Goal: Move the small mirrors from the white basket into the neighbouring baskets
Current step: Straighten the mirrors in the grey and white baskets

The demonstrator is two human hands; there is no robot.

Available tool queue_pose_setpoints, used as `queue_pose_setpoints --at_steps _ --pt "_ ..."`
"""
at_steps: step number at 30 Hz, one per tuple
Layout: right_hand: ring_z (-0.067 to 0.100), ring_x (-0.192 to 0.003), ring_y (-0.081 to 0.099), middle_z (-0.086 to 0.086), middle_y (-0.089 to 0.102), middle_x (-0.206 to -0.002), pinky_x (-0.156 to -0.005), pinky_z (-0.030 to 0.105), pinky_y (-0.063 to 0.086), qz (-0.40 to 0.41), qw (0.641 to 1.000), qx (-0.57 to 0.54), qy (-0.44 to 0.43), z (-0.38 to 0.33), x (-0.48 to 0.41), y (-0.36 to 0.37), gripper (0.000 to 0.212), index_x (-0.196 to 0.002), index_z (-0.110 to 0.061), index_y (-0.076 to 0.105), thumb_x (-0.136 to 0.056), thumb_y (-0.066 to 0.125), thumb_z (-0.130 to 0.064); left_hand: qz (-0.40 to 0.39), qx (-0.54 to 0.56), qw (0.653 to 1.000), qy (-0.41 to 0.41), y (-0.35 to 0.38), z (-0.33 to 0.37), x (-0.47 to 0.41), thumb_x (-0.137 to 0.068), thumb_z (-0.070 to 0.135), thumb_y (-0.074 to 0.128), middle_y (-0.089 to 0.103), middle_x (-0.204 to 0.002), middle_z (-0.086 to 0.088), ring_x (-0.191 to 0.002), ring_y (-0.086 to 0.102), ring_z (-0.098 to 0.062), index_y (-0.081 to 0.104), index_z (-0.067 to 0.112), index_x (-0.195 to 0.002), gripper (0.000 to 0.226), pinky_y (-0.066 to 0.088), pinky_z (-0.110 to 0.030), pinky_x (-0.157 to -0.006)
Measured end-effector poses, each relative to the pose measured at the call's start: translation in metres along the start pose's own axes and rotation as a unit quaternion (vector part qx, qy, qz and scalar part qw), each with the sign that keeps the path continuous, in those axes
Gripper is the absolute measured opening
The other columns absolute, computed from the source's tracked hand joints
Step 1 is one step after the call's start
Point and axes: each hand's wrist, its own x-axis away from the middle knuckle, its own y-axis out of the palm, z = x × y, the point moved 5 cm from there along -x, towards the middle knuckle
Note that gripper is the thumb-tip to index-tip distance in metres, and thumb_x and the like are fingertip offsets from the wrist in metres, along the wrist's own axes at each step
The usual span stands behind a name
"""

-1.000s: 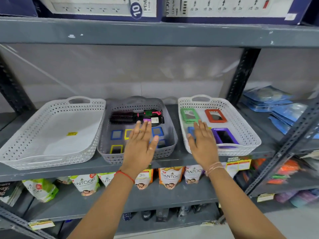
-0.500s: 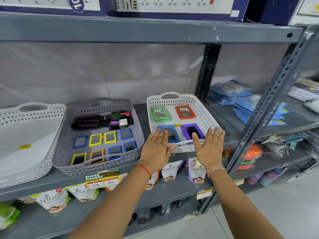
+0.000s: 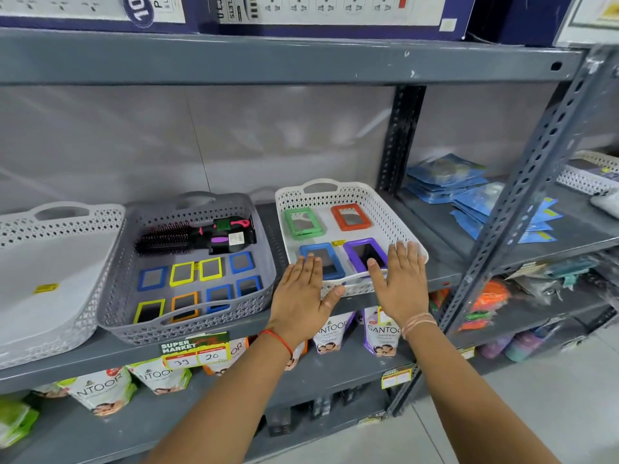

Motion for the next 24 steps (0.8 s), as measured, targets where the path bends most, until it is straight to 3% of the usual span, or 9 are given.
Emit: queue_pose_setpoints --at_steps 7,12,16,24 --pt "0.024 -0.146 0.004 0.014 0.017 -0.156 -0.120 0.036 0.000 -0.010 1.000 -0.008 -0.006 0.001 -0.003 0.002 0.088 -0.144 -0.003 0.023 -0.079 0.009 -0.060 -0.003 0.002 1.000 -0.008 -0.002 0.002 0.001 -0.046 0.074 -0.040 0.000 -0.155 -0.007 -0.140 -0.005 -0.016 0.002 0.009 -0.145 0.126 -0.009 -0.027 -0.109" --pt "0.023 -0.146 0.006 0.013 0.019 -0.156 -0.119 0.034 0.001 -0.015 1.000 -0.024 -0.015 0.003 -0.006 0.003 0.099 -0.143 -0.003 0.024 -0.069 0.002 -0.065 0.001 0.009 1.000 -0.012 -0.001 0.003 0.002 -0.047 0.075 -0.039 0.001 -0.155 -0.007 -0.140 -0.004 -0.017 0.005 0.009 -0.145 0.127 -0.008 -0.027 -0.110" --pt "0.022 -0.146 0.006 0.012 0.019 -0.156 -0.120 0.034 0.002 -0.033 0.999 -0.027 -0.020 0.002 -0.012 0.004 0.082 -0.144 -0.004 0.024 -0.081 0.017 -0.056 0.002 0.008 1.000 -0.018 -0.001 0.004 0.003 -0.046 0.075 -0.039 0.002 -0.155 -0.007 -0.140 -0.004 -0.017 0.007 0.008 -0.145 0.128 -0.007 -0.027 -0.110" --pt "0.022 -0.146 0.006 0.012 0.017 -0.156 -0.120 0.035 0.001 -0.046 0.998 -0.023 -0.025 0.000 -0.014 0.003 0.077 -0.144 -0.004 0.022 -0.085 0.020 -0.054 0.009 0.003 1.000 -0.019 -0.002 0.004 0.003 -0.047 0.074 -0.039 0.002 -0.155 -0.008 -0.140 -0.004 -0.017 0.006 0.007 -0.145 0.127 -0.008 -0.027 -0.109"
